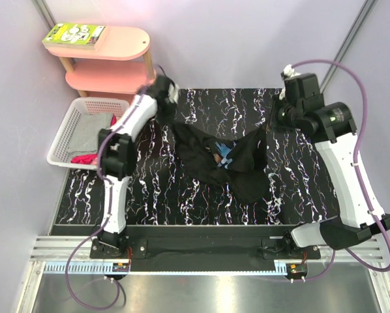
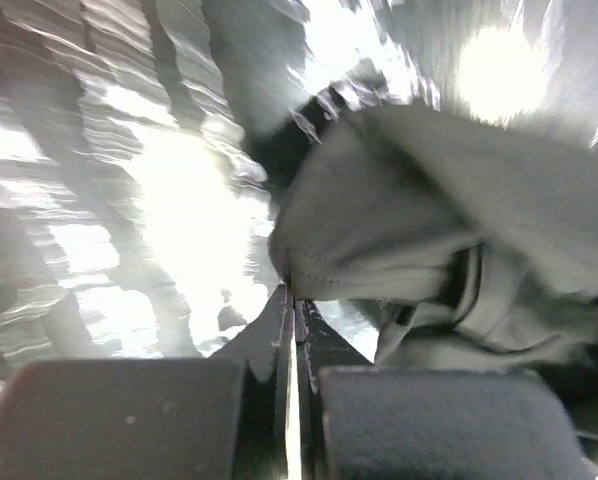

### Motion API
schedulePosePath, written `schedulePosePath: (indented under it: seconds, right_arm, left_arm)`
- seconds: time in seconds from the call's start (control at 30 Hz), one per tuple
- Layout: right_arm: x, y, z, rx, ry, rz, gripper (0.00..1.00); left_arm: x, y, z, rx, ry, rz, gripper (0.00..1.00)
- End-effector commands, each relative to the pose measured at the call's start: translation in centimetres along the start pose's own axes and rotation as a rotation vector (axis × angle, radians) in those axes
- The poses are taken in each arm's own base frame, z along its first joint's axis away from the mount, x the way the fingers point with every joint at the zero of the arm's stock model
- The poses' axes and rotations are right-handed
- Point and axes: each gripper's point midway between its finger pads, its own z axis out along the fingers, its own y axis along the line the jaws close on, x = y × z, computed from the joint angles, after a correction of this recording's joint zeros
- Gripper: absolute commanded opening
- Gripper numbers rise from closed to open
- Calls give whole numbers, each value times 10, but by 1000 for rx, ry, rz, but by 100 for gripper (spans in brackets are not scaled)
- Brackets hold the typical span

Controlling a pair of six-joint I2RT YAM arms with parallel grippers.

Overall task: Fold and stack the t-shirts
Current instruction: Flatten out the tshirt

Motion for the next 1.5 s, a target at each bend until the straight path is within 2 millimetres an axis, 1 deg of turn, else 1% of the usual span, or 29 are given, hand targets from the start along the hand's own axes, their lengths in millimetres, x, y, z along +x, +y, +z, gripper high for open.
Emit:
schedulePosePath:
  seconds: [0.0, 0.03, 0.07, 0.1, 0.13, 0.17, 0.2, 0.27, 0.33, 0.37, 0.47, 0.57, 0.6, 0.63, 0.67, 0.7, 0.77, 0.87, 0.93, 1.03, 1.13, 1.17, 1.23, 1.27, 1.3, 1.37, 1.4, 1.43, 1.47]
  right_arm:
    - [-63, 10, -39, -31, -232, -54, 0]
    - [-68, 11, -44, -35, -251, -69, 0]
    - [-77, 14, -54, -47, -289, -70, 0]
    - [-80, 13, -58, -45, -303, -74, 0]
    - [-82, 14, -61, -49, -314, -74, 0]
    - [-86, 15, -67, -57, -331, -71, 0]
    - [-87, 16, -70, -62, -339, -67, 0]
    - [-92, 18, -83, -77, -372, -60, 0]
    - [-97, 19, -98, -94, -411, -57, 0]
    - [-102, 19, -110, -103, -445, -55, 0]
    - [-109, 18, -145, -127, -533, -55, 0]
    - [-107, 17, -187, -183, -617, -43, 0]
    - [-102, 17, -204, -212, -643, -33, 0]
    - [-99, 17, -215, -234, -658, -29, 0]
    - [-92, 17, -236, -268, -688, -28, 0]
    - [-87, 16, -245, -289, -693, -10, 0]
    - [-74, 14, -264, -326, -701, 9, 0]
    - [-54, 10, -268, -346, -653, 66, 0]
    - [-45, 7, -264, -342, -618, 102, 0]
    - [-34, 2, -239, -296, -540, 150, 0]
    - [-31, -3, -200, -214, -448, 163, 0]
    - [-34, -7, -187, -168, -434, 160, 0]
    - [-34, -11, -162, -108, -392, 150, 0]
    - [-41, -12, -149, -82, -393, 139, 0]
    - [-43, -13, -137, -61, -384, 132, 0]
    - [-49, -13, -106, -19, -368, 99, 0]
    - [-52, -16, -97, 3, -370, 95, 0]
    - [-54, -18, -78, 37, -361, 92, 0]
    - [-55, -22, -70, 62, -359, 88, 0]
  left_arm:
    - [-97, 26, -218, -2, -490, 55, 0]
    - [-90, 33, -247, -10, -512, 53, 0]
    - [-88, 31, -264, 6, -539, 58, 0]
    - [-81, 33, -272, 3, -537, 80, 0]
    - [-73, 29, -297, 5, -577, 90, 0]
    - [-62, 27, -293, 17, -548, 103, 0]
    - [-57, 25, -300, 20, -557, 108, 0]
    - [-46, 21, -323, 14, -587, 130, 0]
    - [-41, 21, -355, -10, -647, 163, 0]
    - [-42, 20, -375, -25, -695, 182, 0]
    - [-33, 21, -410, -78, -762, 230, 0]
    - [-16, 22, -440, -129, -815, 271, 0]
    - [-5, 20, -456, -143, -846, 287, 0]
    - [1, 20, -463, -160, -853, 310, 0]
    - [8, 21, -467, -172, -856, 318, 0]
    - [21, 18, -482, -184, -884, 330, 0]
    - [33, 18, -491, -204, -892, 354, 0]
    - [53, 18, -505, -231, -898, 367, 0]
    - [63, 22, -505, -254, -873, 370, 0]
    - [67, 31, -501, -297, -847, 358, 0]
    - [61, 34, -479, -277, -805, 352, 0]
    - [58, 36, -458, -258, -754, 348, 0]
    - [44, 38, -440, -246, -752, 342, 0]
    - [42, 42, -411, -230, -689, 339, 0]
    - [28, 45, -398, -230, -697, 338, 0]
    - [16, 56, -348, -213, -597, 321, 0]
    - [9, 60, -332, -209, -573, 315, 0]
    - [5, 63, -316, -200, -539, 306, 0]
    - [-2, 72, -289, -196, -480, 294, 0]
